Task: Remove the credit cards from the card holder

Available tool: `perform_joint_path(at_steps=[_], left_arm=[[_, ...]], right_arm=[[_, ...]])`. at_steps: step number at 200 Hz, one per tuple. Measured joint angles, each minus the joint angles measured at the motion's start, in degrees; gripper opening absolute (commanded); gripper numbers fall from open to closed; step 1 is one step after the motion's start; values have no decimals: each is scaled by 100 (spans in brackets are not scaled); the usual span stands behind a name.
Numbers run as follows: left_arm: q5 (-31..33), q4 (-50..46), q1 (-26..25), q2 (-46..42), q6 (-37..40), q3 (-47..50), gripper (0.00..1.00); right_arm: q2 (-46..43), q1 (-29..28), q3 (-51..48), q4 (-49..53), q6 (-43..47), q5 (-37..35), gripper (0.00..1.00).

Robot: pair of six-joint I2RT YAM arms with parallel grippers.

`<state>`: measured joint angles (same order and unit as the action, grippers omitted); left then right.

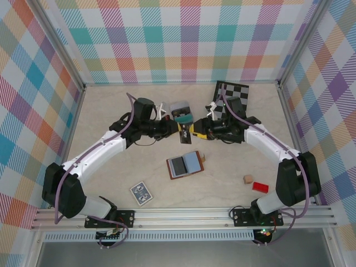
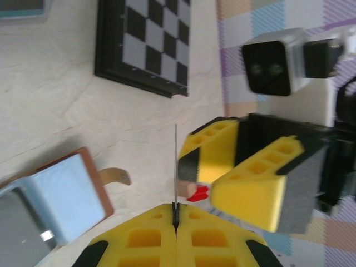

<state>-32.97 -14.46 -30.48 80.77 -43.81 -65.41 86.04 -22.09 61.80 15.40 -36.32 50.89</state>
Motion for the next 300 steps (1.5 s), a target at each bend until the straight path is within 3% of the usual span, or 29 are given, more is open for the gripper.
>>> perform_joint_path(at_steps=[62, 104, 132, 163, 208, 230, 256, 273, 300], left_arm=[[-516, 1047, 245, -7, -916, 297, 0], [-514, 1493, 293, -7, -1357, 562, 32], [-507, 2155, 293, -11, -1829, 894, 39], [-492, 2844, 240, -44, -2280, 1266, 36], [-424, 3456, 125, -61, -2592, 1366, 9], [-396, 3530, 125, -70, -2581, 1366, 0], [-332, 3080, 118, -70, -2179, 1174, 0], [-61, 2063, 105, -70, -1443, 697, 0], [675, 444, 92, -11, 142, -286, 0]], right_arm=[[153, 35, 57, -765, -710, 726, 17], [153, 68, 63, -1204, -1154, 896, 3], [153, 66, 61, -1412, -1565, 807, 2], [151, 66, 59, -1672, -2026, 649, 2], [116, 66, 59, -1766, -2350, 553, 3], [101, 68, 59, -1746, -2365, 527, 11], [46, 68, 83, -1298, -2063, 315, 45], [-63, 72, 170, -588, -1644, -111, 65], [-229, 199, 365, 448, -1003, -903, 83]])
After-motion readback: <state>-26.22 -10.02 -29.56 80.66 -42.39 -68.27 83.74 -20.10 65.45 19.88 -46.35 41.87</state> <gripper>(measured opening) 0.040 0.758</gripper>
